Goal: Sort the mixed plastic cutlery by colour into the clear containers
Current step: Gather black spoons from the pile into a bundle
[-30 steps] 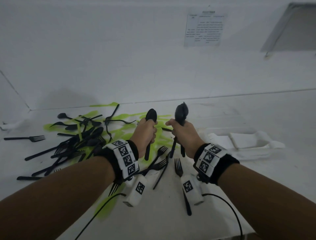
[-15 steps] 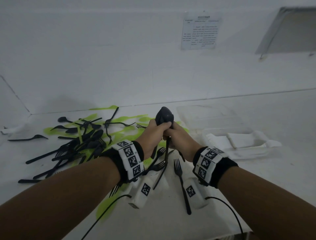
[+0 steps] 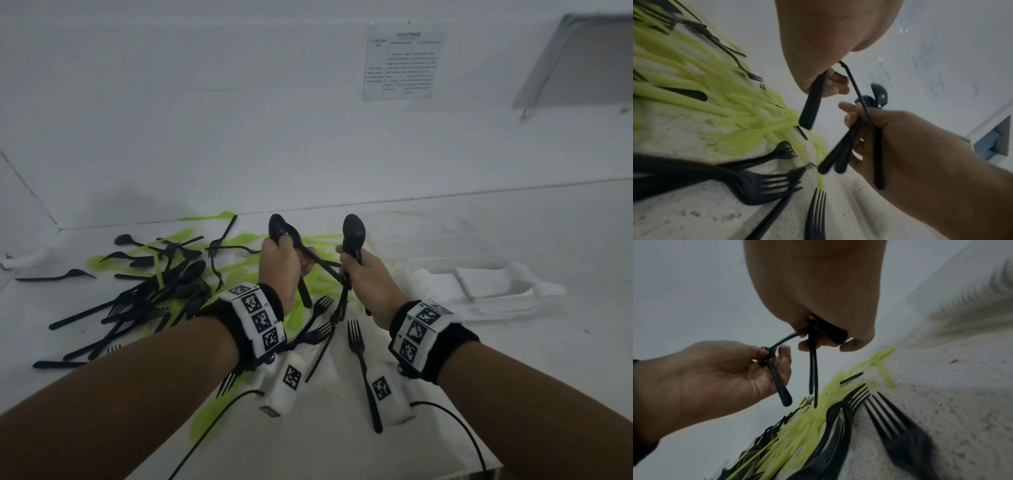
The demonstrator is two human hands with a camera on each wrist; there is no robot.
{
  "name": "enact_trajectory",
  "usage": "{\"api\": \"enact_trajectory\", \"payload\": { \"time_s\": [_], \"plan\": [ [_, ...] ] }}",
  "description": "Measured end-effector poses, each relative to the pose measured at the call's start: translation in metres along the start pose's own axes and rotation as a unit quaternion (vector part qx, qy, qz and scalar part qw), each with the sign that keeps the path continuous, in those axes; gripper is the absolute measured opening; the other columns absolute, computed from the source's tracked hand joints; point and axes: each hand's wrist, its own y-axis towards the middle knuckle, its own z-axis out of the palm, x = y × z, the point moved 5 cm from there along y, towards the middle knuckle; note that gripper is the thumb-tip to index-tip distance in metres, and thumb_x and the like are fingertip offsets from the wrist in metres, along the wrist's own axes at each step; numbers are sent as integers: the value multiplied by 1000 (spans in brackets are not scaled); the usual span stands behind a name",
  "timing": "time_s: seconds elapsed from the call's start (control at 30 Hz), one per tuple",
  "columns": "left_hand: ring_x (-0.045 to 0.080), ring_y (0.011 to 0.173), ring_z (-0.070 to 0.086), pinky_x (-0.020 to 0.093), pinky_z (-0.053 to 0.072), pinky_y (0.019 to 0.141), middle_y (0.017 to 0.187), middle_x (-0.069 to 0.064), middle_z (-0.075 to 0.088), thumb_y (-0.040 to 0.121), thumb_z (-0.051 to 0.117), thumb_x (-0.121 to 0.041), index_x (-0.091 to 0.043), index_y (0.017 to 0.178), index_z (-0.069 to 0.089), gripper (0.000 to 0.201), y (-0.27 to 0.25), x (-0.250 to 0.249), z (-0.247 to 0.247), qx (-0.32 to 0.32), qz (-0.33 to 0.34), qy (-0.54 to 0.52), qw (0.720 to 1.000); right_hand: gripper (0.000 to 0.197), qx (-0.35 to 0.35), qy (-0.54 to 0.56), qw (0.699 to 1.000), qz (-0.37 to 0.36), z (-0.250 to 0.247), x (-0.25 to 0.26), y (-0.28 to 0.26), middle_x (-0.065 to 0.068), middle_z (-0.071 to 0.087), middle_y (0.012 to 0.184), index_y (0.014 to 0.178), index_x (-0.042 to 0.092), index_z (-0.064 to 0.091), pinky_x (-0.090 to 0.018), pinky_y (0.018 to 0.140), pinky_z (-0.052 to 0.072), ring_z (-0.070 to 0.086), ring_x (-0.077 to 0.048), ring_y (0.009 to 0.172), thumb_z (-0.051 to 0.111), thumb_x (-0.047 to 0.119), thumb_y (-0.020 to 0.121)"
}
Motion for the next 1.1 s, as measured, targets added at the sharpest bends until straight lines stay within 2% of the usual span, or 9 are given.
{"api": "enact_trajectory", "payload": {
  "time_s": [0.07, 0.2, 0.33, 0.43, 0.57, 0.8, 0.93, 1.0, 1.1],
  "plan": [
    [24, 69, 69, 32, 57, 60, 87, 21, 68, 105, 35, -14, -3, 115, 44, 17, 5, -3, -9, -26, 11, 17, 999, 9, -31, 3, 1000, 3, -8, -1, 2, 0, 49, 75, 106, 16, 52, -23, 62, 43, 46, -14, 66, 44, 21, 107],
    [16, 59, 52, 23, 43, 48, 88, 15, 56, 104, 39, -12, -11, 101, 43, 6, 4, -3, -14, -12, 34, 107, 994, 25, -29, 38, 999, -13, -10, 6, 1, 3, 47, 86, 130, 23, 39, -23, 58, 43, 48, -8, 67, 47, 29, 107],
    [19, 68, 57, 29, 47, 57, 92, 17, 62, 105, 41, -18, -13, 101, 48, 10, -3, 5, -4, 18, 35, 117, 992, 16, 27, -41, 994, -94, 11, 15, -6, 11, 59, 91, 116, 24, 57, -23, 71, 46, 56, -6, 79, 46, 32, 108],
    [24, 86, 70, 37, 60, 74, 105, 13, 70, 106, 44, -31, -11, 114, 56, 25, -9, 6, 8, 51, 12, 64, 997, 17, 32, -53, 991, -115, 23, 13, -7, 2, 67, 89, 105, 12, 62, -27, 75, 48, 61, -6, 78, 50, 24, 107],
    [28, 98, 73, 34, 61, 72, 117, 16, 69, 110, 42, -32, -6, 125, 55, 32, -16, 8, 15, 81, -2, 33, 996, 20, 29, -46, 991, -119, 24, 10, -5, -2, 75, 103, 108, 7, 66, -34, 85, 58, 73, -15, 90, 49, 17, 107],
    [15, 52, 62, 28, 46, 50, 80, 12, 65, 110, 38, -32, -3, 116, 51, 33, -14, 4, 4, 31, 8, 88, 996, 19, 14, -95, 982, -164, 21, 15, -13, 7, 66, 81, 97, 11, 69, -24, 75, 46, 60, -5, 78, 53, 19, 105],
    [23, 82, 70, 37, 59, 71, 104, 17, 68, 103, 41, -54, -6, 121, 55, 53, -20, 12, 21, 89, -41, 71, 993, 27, 19, -101, 980, -172, 26, 15, -13, -2, 61, 77, 81, 19, 65, -29, 71, 46, 59, -18, 77, 52, 23, 104],
    [25, 103, 72, 38, 59, 87, 119, 20, 70, 101, 42, -58, -5, 128, 58, 62, -29, 16, 26, 108, -90, 18, 990, 33, 24, -71, 984, -162, 27, 14, -13, -12, 52, 68, 75, 7, 61, -36, 65, 40, 50, -22, 67, 52, 22, 103],
    [13, 93, 74, 28, 56, 75, 108, 7, 74, 105, 43, -42, -9, 122, 67, 44, -36, 19, 27, 163, -129, 3, 978, 27, 48, 19, 995, -87, 24, 11, -13, -17, 73, 90, 98, 0, 71, -42, 80, 55, 68, -32, 83, 52, 17, 104]
  ]
}}
